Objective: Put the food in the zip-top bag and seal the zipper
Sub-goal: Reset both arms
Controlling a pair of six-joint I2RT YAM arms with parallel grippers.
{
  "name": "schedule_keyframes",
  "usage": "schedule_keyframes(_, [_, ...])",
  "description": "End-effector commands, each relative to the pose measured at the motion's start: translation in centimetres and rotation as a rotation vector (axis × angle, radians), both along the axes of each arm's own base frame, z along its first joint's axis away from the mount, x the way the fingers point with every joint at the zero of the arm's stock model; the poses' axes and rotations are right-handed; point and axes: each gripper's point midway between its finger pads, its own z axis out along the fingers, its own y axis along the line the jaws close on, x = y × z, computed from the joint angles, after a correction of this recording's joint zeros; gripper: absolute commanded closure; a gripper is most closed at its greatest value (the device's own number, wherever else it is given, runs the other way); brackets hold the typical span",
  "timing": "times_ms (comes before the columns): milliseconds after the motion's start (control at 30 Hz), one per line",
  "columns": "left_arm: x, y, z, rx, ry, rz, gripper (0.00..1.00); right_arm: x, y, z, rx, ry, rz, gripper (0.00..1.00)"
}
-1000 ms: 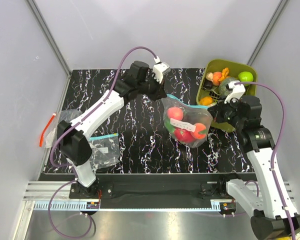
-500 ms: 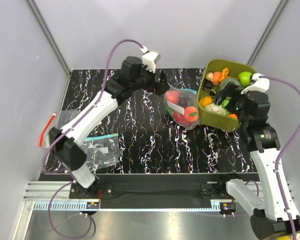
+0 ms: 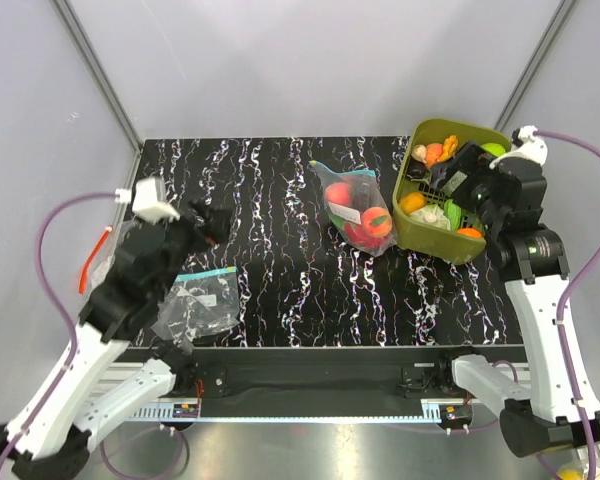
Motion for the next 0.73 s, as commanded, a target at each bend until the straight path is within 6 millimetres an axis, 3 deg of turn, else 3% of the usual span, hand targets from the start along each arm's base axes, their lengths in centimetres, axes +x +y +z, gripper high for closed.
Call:
schedule_keyframes(0, [-2.7, 2.4, -2.2, -0.035, -0.010, 0.042, 0.01, -2.4, 0.9, -2.2, 0.098, 0.052, 0.025, 0.00])
schedule_keyframes(33, [-3.5, 2.8, -3.2, -0.023, 0.011, 0.038, 0.01, -2.9, 1.0, -4.0, 0.097, 0.094, 0.028, 0.00])
schedule_keyframes(133, [-5.2, 3.6, -5.1, -0.010, 0.035, 0.022, 0.01, -5.0, 0.7, -6.2, 0.102, 0.136, 0.020, 0.00])
schedule_keyframes(367, [-7.0, 2.7, -9.4, 0.035, 0.120, -0.082, 0.01, -6.8, 1.2, -8.9, 0.151, 0.172, 0.034, 0.00])
schedule_keyframes(533, [-7.8, 2.5, -10.4, 0.007, 0.139, -0.099, 0.01, -7.5, 1.0, -10.4, 0.143, 0.188, 0.025, 0.00])
schedule_keyframes(700, [-7.8, 2.6, -10.4, 0.003, 0.138, -0.095, 0.01, -7.6, 0.8, -10.3, 0.117, 0.181, 0.029, 0.00])
